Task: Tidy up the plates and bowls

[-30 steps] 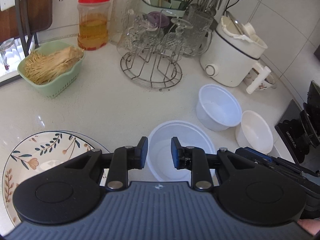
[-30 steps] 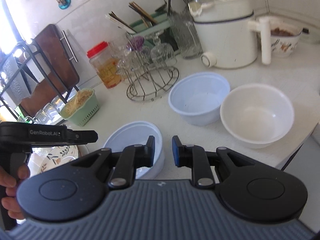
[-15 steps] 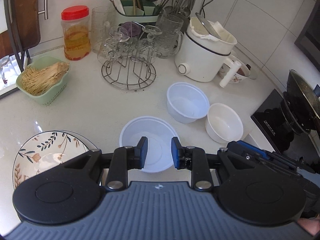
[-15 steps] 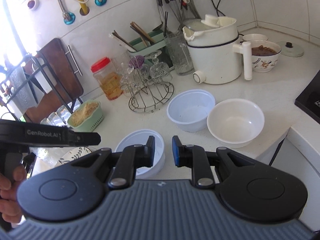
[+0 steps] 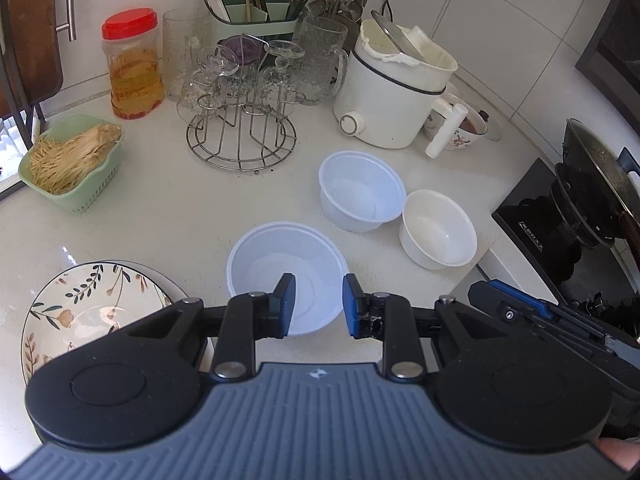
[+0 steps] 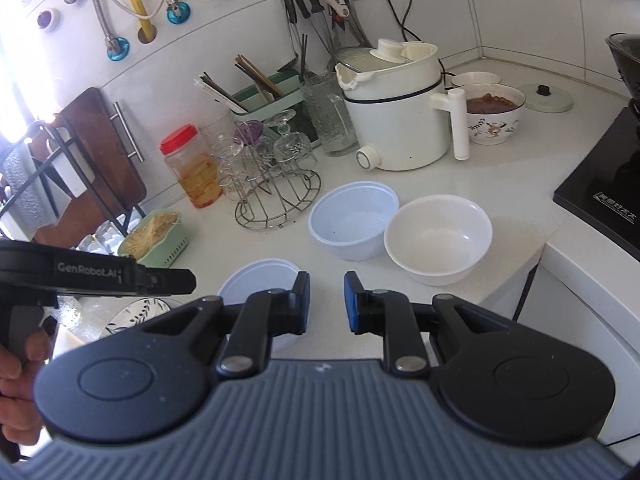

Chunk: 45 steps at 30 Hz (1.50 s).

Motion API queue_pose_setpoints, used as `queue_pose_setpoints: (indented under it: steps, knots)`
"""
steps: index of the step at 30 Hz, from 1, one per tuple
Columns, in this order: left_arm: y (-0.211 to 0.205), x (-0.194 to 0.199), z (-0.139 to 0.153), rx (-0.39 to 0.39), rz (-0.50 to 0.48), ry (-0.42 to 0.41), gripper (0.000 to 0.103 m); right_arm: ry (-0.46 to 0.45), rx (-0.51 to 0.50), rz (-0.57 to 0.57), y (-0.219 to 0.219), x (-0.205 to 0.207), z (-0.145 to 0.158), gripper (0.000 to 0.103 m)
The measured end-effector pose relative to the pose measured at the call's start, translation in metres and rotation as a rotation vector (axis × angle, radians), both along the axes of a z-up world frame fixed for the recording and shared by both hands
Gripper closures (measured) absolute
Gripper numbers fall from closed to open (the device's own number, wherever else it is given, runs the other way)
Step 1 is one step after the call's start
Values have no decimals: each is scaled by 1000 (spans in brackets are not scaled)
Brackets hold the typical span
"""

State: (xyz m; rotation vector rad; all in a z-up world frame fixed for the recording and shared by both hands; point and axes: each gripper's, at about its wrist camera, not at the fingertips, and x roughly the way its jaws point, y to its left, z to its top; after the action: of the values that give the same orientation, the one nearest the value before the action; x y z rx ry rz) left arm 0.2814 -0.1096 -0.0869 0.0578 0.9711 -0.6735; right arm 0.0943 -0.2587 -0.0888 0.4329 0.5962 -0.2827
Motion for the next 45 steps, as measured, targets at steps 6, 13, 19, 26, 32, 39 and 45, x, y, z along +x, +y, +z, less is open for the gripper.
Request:
queue_pose_setpoints:
  steps: [6,13,19,26,32,39,45]
  knots:
    - [0,2,-6,13,6,9,73,20,21,-14,4,-3,-6,81]
    - [-7,8,-7,24,9,24,73,26,37,-28,4,-1,-5,81]
    - [-12,21,-10,19,16,33,58,39,41,-36,-2,12,-7,80]
    - [-25,57,-24,22,6,59,50,50,31,-75,-8,39,-11,69]
    - [-36,94,-37,10,-1,81,49,63,83,-91,-16,65,-19,62]
    - [-62,137,-55,-22,-41,135,49,99,183,-163,-34,94,-43,63]
    - [-92,166,-80,-17,-86,214,49,87,208,-224,-45,111,-54,63]
